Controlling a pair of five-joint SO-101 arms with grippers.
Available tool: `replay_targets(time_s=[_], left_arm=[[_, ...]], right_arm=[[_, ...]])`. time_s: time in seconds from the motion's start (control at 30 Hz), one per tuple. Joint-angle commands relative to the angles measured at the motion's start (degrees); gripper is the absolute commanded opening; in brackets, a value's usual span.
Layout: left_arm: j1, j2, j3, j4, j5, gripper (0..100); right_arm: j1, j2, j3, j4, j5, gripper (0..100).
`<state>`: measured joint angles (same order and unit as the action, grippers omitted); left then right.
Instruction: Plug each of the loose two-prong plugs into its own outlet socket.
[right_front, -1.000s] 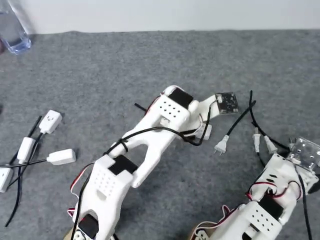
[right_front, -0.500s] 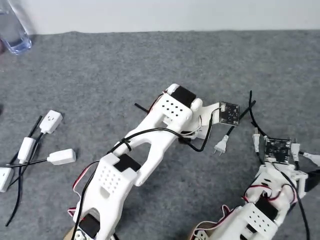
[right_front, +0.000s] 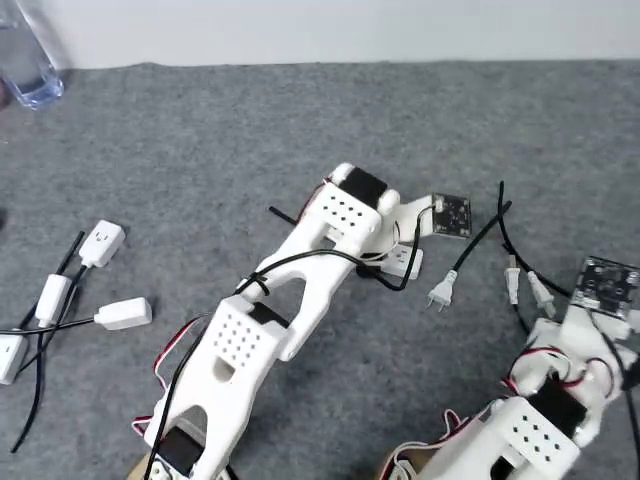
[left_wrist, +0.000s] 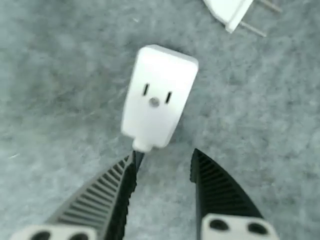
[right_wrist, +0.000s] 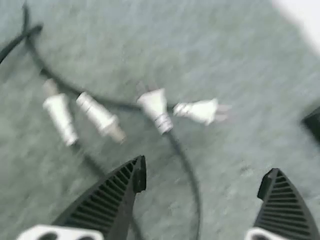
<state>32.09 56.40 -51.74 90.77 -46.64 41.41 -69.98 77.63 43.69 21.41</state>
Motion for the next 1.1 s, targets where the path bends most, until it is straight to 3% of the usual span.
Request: replay_targets(time_s=[0.0,0.3,0.63,0.87,1.07], left_arm=[[0.09,3.16,-5.32,0.7,0.7,17],[0.88,10.2,-15.96,2.73,0.53,17],[2.37,11.78,-17.63,8.7,0.44,16],[3.78,11.43,-15.43,9.76,0.7,1],[3.78,11.43,-15.08,9.76,0.79,1]], right_arm=[[-1.89,-0.92,2.02,0.4,-1.23,34.3],[-3.3,-1.19,10.37,-0.92,-4.48,34.3],[-3.38,-1.27,12.48,-4.0,-4.48,34.3],[-3.3,-1.27,12.66,-4.0,-4.48,34.3],[-3.3,-1.27,12.66,-3.91,-4.22,34.3]])
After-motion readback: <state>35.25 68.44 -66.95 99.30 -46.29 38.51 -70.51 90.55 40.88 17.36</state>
